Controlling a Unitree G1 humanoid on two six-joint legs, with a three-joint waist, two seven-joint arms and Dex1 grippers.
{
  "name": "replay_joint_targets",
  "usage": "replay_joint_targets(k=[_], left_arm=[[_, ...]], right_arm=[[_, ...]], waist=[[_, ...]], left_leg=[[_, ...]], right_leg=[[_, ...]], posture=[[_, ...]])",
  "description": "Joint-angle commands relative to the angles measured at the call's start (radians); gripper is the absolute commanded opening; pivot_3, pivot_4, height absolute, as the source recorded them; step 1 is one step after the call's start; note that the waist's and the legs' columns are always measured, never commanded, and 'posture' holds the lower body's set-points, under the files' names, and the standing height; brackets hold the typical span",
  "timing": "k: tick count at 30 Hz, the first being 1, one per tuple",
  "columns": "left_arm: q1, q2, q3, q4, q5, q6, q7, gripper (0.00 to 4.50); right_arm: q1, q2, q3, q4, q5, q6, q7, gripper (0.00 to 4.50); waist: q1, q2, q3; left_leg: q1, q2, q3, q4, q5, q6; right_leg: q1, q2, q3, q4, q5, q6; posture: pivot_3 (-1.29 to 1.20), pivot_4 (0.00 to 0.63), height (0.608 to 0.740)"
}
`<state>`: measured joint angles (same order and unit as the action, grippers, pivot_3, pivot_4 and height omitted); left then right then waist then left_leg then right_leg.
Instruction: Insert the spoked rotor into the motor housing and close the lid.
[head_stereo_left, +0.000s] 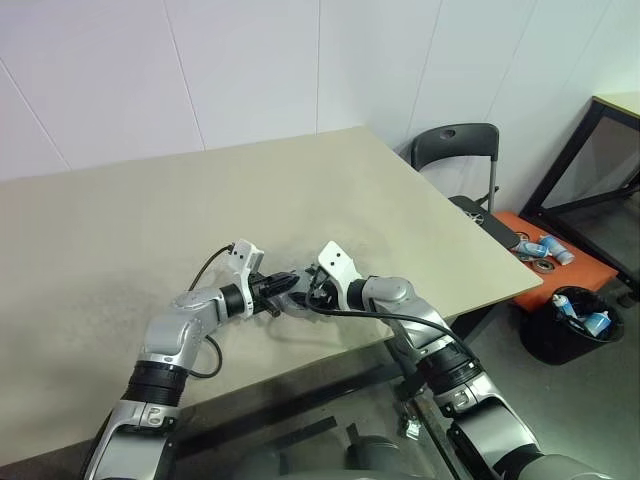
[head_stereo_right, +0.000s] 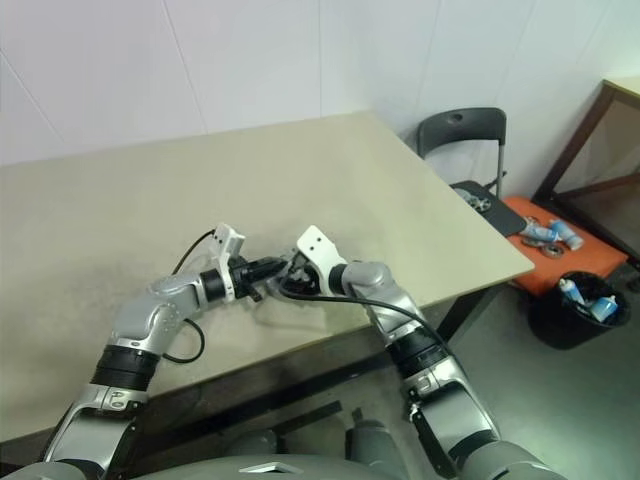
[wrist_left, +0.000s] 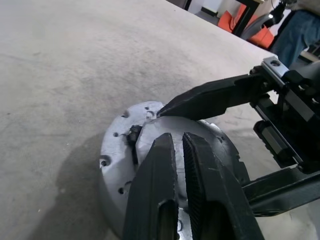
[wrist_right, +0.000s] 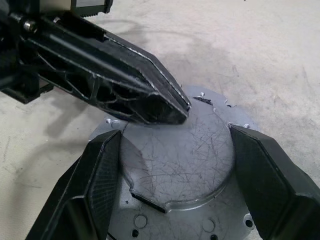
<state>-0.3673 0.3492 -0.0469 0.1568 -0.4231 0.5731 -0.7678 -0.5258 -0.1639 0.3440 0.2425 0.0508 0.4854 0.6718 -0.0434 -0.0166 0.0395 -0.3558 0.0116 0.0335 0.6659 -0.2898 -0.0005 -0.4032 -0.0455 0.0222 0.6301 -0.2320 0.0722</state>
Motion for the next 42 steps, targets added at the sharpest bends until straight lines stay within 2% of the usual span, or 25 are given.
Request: replay_joint_targets(k=[1,6,20,36,40,42], left_arm=[[-0.008,0.004,-0.012,-0.016,0.011,0.0,-0.013,0.01],[-0.03,0.009,0.007,0.064,0.048,-0.003,0.036,0.01],[0.024,0.056,-0.059,-0.021,0.035,0.048,-0.067,0.01],[0.036,0.041,-0.072,-0.005,0.082,0.036,-0.046,0.01],[0.035,0.039,-0.068,-0.006,0.084,0.039,-0.048,0.0],[0.033,0.042,-0.064,-0.002,0.085,0.037,-0.05,0.0]], right_arm=[[0.019,-0.015,0.009,0.044,-0.028,0.036,-0.014,3.03],[0.024,-0.015,0.011,0.04,-0.029,0.039,-0.016,3.03],[0.023,-0.012,0.015,0.03,-0.023,0.076,-0.013,3.03],[0.013,0.0,-0.011,0.045,-0.016,0.097,-0.034,3.03],[0.021,-0.008,0.002,0.017,-0.003,0.117,-0.001,4.42],[0.026,-0.011,0.002,-0.02,0.027,0.151,0.037,4.46]], waist=[[0.0,0.0,0.0],[0.001,0.0,-0.001],[0.0,0.001,-0.002],[0.0,0.003,-0.004],[0.0,0.003,-0.005],[0.001,0.004,-0.006]], left_leg=[[0.0,0.0,0.0,0.0,0.0,0.0],[0.0,0.0,0.0,0.0,0.0,0.0],[0.0,0.0,0.0,-0.001,0.0,0.0],[0.001,0.0,-0.002,-0.001,0.0,0.0],[0.001,0.0,-0.003,-0.001,0.0,0.0],[0.0,0.0,-0.003,-0.001,0.0,-0.001]], right_leg=[[0.0,0.0,0.0,0.0,0.0,0.0],[0.0,0.0,0.0,0.0,0.0,0.0],[0.0,-0.001,0.0,-0.002,0.0,0.0],[-0.001,-0.002,-0.001,-0.002,-0.001,0.0],[-0.002,-0.003,-0.001,-0.003,-0.001,0.0],[-0.002,-0.004,-0.002,-0.004,-0.001,0.0]], posture=[[0.0,0.0,0.74],[0.0,0.0,0.74],[0.0,0.0,0.74],[0.0,0.0,0.74],[0.0,0.0,0.74],[0.0,0.0,0.74]])
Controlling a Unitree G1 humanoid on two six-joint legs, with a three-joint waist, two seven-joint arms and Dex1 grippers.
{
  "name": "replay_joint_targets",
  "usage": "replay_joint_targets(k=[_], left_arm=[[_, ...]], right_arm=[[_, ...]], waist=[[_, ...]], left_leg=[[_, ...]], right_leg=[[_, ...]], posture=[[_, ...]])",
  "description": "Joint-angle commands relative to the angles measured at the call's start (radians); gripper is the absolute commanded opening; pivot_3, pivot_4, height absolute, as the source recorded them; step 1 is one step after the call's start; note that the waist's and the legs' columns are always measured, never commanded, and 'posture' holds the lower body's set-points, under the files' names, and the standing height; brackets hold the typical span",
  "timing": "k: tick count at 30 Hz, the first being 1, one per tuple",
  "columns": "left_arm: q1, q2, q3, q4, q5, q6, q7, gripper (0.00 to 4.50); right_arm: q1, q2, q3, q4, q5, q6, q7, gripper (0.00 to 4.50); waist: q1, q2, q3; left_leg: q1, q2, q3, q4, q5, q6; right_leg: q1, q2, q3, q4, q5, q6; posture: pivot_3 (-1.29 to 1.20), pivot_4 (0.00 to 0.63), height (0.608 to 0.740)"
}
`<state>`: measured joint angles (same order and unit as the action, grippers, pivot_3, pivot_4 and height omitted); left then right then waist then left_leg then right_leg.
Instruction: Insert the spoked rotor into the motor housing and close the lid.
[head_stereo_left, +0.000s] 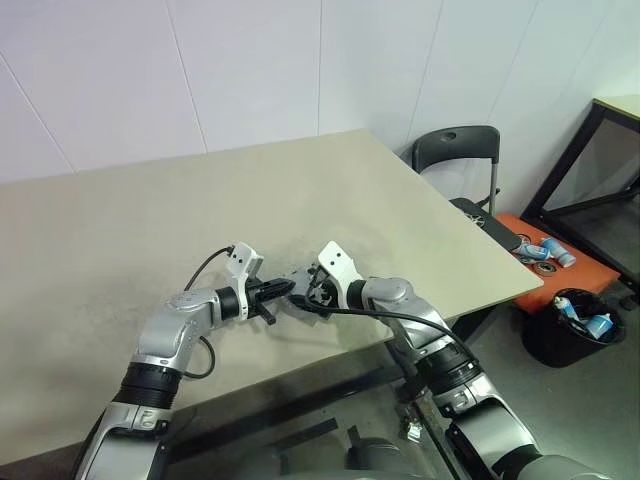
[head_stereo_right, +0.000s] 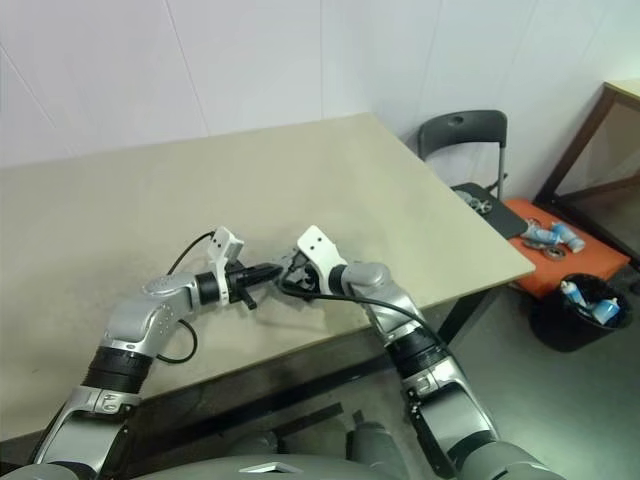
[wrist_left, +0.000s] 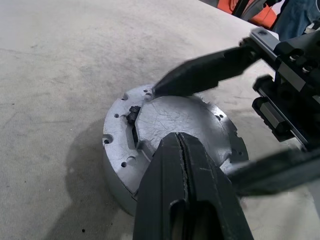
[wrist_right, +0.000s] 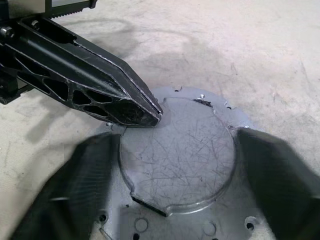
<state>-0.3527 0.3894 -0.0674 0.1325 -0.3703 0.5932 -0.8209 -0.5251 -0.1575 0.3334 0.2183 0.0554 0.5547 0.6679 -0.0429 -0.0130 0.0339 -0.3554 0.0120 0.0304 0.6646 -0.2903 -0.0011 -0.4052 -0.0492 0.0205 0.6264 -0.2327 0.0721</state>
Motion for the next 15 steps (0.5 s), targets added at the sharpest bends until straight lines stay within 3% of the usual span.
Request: replay_joint_targets(k=[1,8,15], left_arm=[[0.017,0.004,-0.042,0.025,0.033,0.016,0.002,0.0],[0.001,0.006,-0.036,0.05,0.037,0.007,0.0,0.0],[-0.009,-0.001,-0.036,0.069,0.041,-0.003,0.004,0.0]], right_arm=[[0.024,-0.016,-0.001,-0.007,0.031,0.086,0.04,4.46],[-0.04,-0.039,-0.115,-0.097,0.101,0.097,0.041,4.46],[-0.128,-0.103,-0.262,-0.207,0.234,0.231,0.052,4.46]], waist=[[0.0,0.0,0.0],[0.004,0.001,0.001],[0.012,0.005,0.003]], left_leg=[[0.0,0.0,0.0,0.0,0.0,0.0],[-0.003,0.0,-0.001,-0.003,0.0,0.0],[-0.012,-0.001,-0.002,-0.002,0.0,0.0]], right_leg=[[0.0,0.0,0.0,-0.001,0.0,0.0],[0.0,-0.002,-0.002,-0.006,0.0,0.0],[-0.004,-0.004,-0.003,-0.006,0.001,0.0]], posture=[[0.0,0.0,0.74],[0.0,0.0,0.74],[0.0,0.0,0.74]])
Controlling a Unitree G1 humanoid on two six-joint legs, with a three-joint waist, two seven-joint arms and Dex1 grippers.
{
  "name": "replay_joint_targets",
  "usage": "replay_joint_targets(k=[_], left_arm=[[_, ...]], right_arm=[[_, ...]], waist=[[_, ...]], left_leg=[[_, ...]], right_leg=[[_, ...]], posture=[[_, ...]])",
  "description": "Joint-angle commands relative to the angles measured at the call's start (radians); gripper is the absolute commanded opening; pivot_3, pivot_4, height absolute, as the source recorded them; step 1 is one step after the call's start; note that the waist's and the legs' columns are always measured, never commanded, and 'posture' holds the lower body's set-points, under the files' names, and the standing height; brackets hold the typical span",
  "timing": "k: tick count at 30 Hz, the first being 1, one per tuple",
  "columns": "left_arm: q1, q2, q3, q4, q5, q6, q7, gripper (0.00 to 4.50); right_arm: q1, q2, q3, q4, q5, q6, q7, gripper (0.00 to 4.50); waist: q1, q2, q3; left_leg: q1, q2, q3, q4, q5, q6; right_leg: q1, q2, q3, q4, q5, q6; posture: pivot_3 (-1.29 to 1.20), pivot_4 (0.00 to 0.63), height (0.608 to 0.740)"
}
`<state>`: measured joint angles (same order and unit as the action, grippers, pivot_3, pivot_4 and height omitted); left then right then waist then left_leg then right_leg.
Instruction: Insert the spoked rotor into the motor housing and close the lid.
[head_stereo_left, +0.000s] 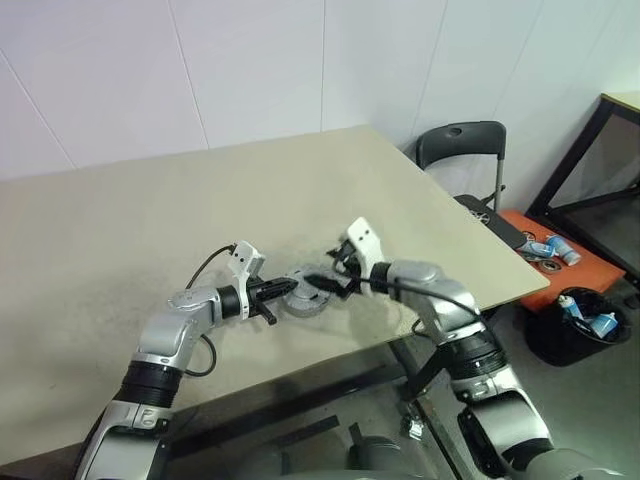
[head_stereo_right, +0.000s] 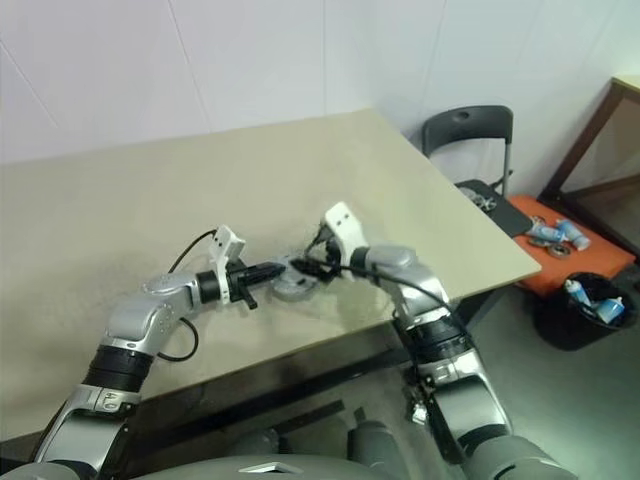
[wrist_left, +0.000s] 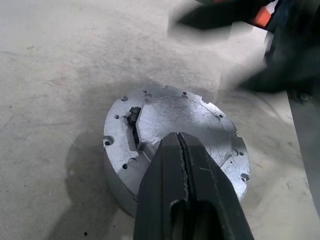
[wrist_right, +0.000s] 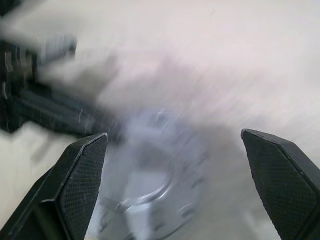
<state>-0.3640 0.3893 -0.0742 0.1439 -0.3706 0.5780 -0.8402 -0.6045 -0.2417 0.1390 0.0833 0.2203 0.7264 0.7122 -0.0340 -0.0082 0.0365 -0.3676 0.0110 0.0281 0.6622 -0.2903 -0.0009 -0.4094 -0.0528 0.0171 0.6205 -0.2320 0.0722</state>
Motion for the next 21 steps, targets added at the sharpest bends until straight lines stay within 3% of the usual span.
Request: replay_joint_targets(k=[1,5,11,16,21], left_arm=[[0.002,-0.003,-0.03,0.062,0.043,0.01,0.024,0.0],[0.0,-0.013,-0.033,0.072,0.046,0.001,0.031,0.0],[-0.001,-0.019,-0.031,0.075,0.047,-0.002,0.038,0.0],[0.005,-0.011,-0.028,0.07,0.047,0.0,0.038,0.0],[0.005,-0.006,-0.027,0.067,0.048,0.004,0.039,0.0]], right_arm=[[-0.052,-0.028,-0.087,-0.079,0.093,0.096,0.01,4.46],[-0.031,-0.052,-0.161,-0.09,0.21,0.316,0.011,4.46],[0.011,0.018,-0.383,-0.009,0.367,0.688,-0.085,4.46],[0.023,0.103,-0.526,0.03,0.408,0.802,-0.165,4.46],[0.045,0.158,-0.55,0.02,0.405,0.82,-0.227,4.46]], waist=[[0.006,0.0,0.0],[0.02,0.0,0.0],[0.022,0.001,-0.001],[0.021,0.006,-0.002],[0.02,0.009,-0.002]], left_leg=[[-0.001,0.0,0.0,0.0,0.0,0.0],[-0.004,0.0,-0.001,0.0,0.0,0.0],[-0.006,0.0,0.0,0.0,0.0,0.0],[-0.007,0.0,0.001,0.0,-0.002,-0.003],[-0.008,0.0,0.001,0.0,0.0,0.0]], right_leg=[[-0.001,0.0,-0.001,0.0,0.0,0.0],[-0.003,-0.001,-0.001,-0.001,0.0,0.0],[-0.004,-0.006,-0.003,-0.001,0.0,-0.001],[-0.005,-0.009,-0.006,-0.001,0.0,-0.001],[-0.005,-0.009,-0.007,-0.001,0.0,-0.001]], posture=[[0.0,0.0,0.74],[0.0,0.0,0.74],[0.0,0.0,0.74],[0.0,0.0,0.74],[0.0,0.0,0.74]])
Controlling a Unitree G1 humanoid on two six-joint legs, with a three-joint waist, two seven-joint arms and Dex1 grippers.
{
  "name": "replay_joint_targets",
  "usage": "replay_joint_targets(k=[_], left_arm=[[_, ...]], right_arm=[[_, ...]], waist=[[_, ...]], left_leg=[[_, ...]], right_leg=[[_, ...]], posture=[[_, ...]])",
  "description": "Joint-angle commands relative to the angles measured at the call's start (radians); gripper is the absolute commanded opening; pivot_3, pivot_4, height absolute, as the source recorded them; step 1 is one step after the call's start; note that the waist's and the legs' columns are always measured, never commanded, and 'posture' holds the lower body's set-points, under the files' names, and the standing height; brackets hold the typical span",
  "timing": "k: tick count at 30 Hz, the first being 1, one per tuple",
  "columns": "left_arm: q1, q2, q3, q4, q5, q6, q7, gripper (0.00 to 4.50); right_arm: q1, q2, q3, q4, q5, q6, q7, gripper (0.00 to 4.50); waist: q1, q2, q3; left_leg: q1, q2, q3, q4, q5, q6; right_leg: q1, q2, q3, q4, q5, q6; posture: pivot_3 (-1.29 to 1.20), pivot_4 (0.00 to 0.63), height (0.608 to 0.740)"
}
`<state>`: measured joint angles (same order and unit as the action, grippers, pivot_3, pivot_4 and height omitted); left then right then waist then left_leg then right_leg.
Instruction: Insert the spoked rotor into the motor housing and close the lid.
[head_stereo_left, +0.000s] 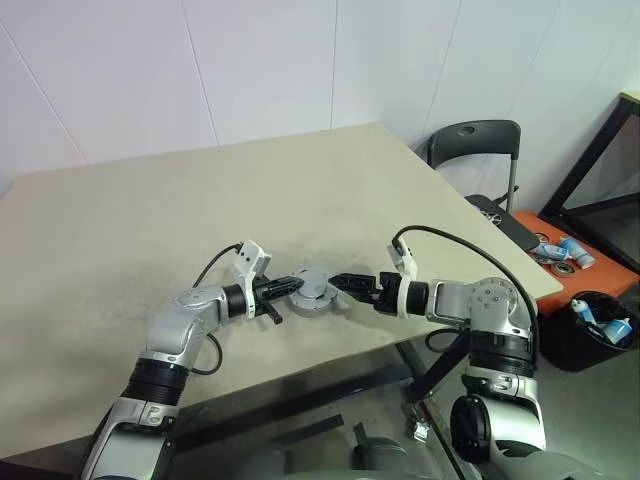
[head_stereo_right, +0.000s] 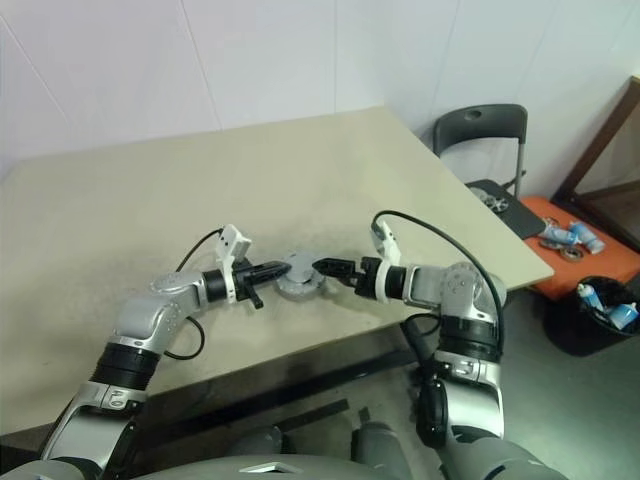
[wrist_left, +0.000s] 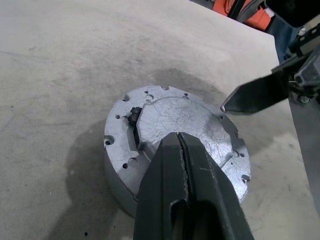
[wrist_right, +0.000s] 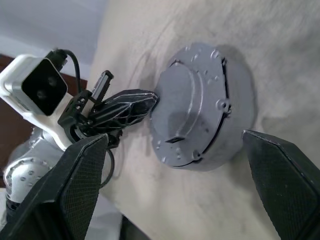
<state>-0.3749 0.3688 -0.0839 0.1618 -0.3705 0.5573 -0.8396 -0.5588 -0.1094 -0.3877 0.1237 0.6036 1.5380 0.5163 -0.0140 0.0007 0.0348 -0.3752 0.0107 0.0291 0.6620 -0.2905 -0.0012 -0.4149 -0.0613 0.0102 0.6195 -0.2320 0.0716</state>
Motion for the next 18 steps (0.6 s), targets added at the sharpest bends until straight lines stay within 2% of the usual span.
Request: replay_joint_targets(k=[1,4,10,13,18], left_arm=[[0.014,0.015,-0.016,0.05,0.048,0.026,0.04,0.0],[0.011,0.015,-0.015,0.047,0.046,0.03,0.042,0.0],[0.002,0.021,-0.009,0.049,0.041,0.034,0.038,0.0],[0.001,0.027,-0.002,0.051,0.037,0.034,0.036,0.0],[0.008,0.032,0.002,0.047,0.033,0.034,0.043,0.0]], right_arm=[[-0.002,0.041,-0.04,-0.015,0.024,0.018,-0.043,4.46],[0.003,0.076,-0.06,-0.023,0.041,0.064,-0.056,4.46],[0.051,0.091,-0.017,-0.036,0.066,0.076,-0.097,4.46],[0.057,0.103,-0.027,-0.026,0.031,0.076,-0.138,4.46],[0.04,0.136,-0.064,0.022,-0.026,-0.024,-0.241,4.46]], waist=[[0.0,0.0,0.0],[-0.001,0.0,0.0],[-0.003,0.001,0.0],[-0.005,0.0,0.0],[-0.01,0.0,0.0]], left_leg=[[0.0,0.0,0.0,0.0,0.0,0.0],[0.0,0.0,0.0,0.0,0.0,0.0],[0.0,0.0,0.0,0.0,0.0,0.001],[0.001,0.0,0.0,0.0,0.0,0.001],[0.004,0.001,-0.001,0.0,0.0,0.001]], right_leg=[[0.0,0.0,0.0,0.0,0.0,0.0],[0.0,0.0,-0.001,0.0,0.0,0.0],[0.001,0.002,-0.002,0.0,0.0,0.001],[0.002,0.004,-0.002,-0.001,0.0,0.001],[0.004,0.009,-0.002,-0.001,-0.001,0.001]], posture=[[0.0,0.0,0.74],[0.0,0.0,0.74],[0.0,0.0,0.74],[0.0,0.0,0.74],[0.0,0.0,0.74]])
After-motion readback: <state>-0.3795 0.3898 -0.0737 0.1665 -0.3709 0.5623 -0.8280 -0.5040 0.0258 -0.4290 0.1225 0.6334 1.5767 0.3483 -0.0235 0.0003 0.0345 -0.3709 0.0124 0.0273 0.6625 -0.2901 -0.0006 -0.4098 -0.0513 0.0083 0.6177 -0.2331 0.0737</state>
